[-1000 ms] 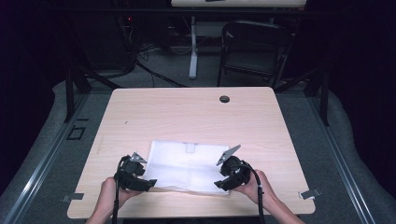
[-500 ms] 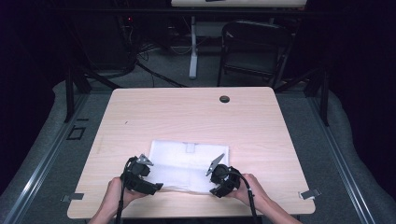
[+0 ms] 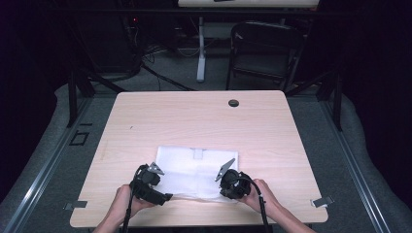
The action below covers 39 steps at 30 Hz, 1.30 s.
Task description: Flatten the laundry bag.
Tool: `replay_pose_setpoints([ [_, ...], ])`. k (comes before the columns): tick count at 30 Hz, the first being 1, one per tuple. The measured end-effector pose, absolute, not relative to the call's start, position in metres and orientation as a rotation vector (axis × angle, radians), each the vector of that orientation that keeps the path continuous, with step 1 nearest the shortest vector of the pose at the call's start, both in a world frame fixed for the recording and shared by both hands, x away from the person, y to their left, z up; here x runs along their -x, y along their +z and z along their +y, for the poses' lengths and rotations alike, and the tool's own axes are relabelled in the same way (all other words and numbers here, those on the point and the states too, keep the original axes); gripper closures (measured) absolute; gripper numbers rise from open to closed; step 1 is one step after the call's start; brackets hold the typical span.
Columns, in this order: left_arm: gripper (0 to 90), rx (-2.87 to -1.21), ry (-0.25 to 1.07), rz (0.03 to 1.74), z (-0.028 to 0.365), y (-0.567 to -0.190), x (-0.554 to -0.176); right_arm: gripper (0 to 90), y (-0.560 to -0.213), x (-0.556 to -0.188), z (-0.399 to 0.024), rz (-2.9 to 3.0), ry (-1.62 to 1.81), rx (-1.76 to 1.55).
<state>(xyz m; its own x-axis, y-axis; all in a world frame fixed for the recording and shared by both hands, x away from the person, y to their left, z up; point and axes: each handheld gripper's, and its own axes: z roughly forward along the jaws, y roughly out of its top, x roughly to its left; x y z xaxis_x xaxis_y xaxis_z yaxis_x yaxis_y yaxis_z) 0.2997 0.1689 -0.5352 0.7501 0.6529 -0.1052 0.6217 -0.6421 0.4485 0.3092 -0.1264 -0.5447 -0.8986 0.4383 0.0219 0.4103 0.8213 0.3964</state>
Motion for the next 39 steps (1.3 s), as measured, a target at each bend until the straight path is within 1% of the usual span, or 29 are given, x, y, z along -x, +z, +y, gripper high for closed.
replay_pose_setpoints([
  [6,23.3,-2.482,0.103,0.947,0.164,-0.535,-0.299,88.9,-0.533,-0.308,-0.131,2.908,0.686,-0.710],
  [11,21.7,-2.499,0.122,0.968,0.164,-0.538,-0.300,89.1,-0.523,-0.308,-0.136,2.889,0.754,-0.727],
  [16,21.7,-2.501,0.147,0.956,0.163,-0.538,-0.300,89.1,-0.517,-0.309,-0.140,2.863,0.798,-0.748],
  [18,23.3,-2.502,0.169,0.942,0.160,-0.537,-0.300,89.1,-0.514,-0.310,-0.142,2.849,0.809,-0.751],
  [23,22.4,-2.506,0.162,0.892,0.153,-0.538,-0.301,89.1,-0.507,-0.312,-0.145,2.835,0.849,-0.756],
  [27,23.0,-2.522,0.166,0.893,0.152,-0.540,-0.303,89.2,-0.503,-0.313,-0.148,2.817,0.888,-0.768],
  [30,25.7,-2.524,0.182,0.907,0.153,-0.541,-0.303,89.2,-0.502,-0.314,-0.149,2.819,0.887,-0.767],
  [31,28.8,-2.526,0.182,0.909,0.153,-0.542,-0.304,89.2,-0.502,-0.314,-0.149,2.810,0.901,-0.774],
  [33,31.2,-2.543,0.202,0.892,0.149,-0.543,-0.305,89.2,-0.501,-0.315,-0.150,2.824,0.884,-0.761],
  [35,37.8,-2.562,0.185,0.855,0.144,-0.544,-0.307,89.2,-0.502,-0.315,-0.150,2.818,0.896,-0.783],
  [37,41.2,-2.580,0.203,0.836,0.138,-0.545,-0.306,89.2,-0.502,-0.316,-0.151,2.823,0.885,-0.777],
  [39,47.0,-2.583,0.200,0.802,0.135,-0.543,-0.304,89.2,-0.502,-0.316,-0.151,2.821,0.885,-0.777],
])
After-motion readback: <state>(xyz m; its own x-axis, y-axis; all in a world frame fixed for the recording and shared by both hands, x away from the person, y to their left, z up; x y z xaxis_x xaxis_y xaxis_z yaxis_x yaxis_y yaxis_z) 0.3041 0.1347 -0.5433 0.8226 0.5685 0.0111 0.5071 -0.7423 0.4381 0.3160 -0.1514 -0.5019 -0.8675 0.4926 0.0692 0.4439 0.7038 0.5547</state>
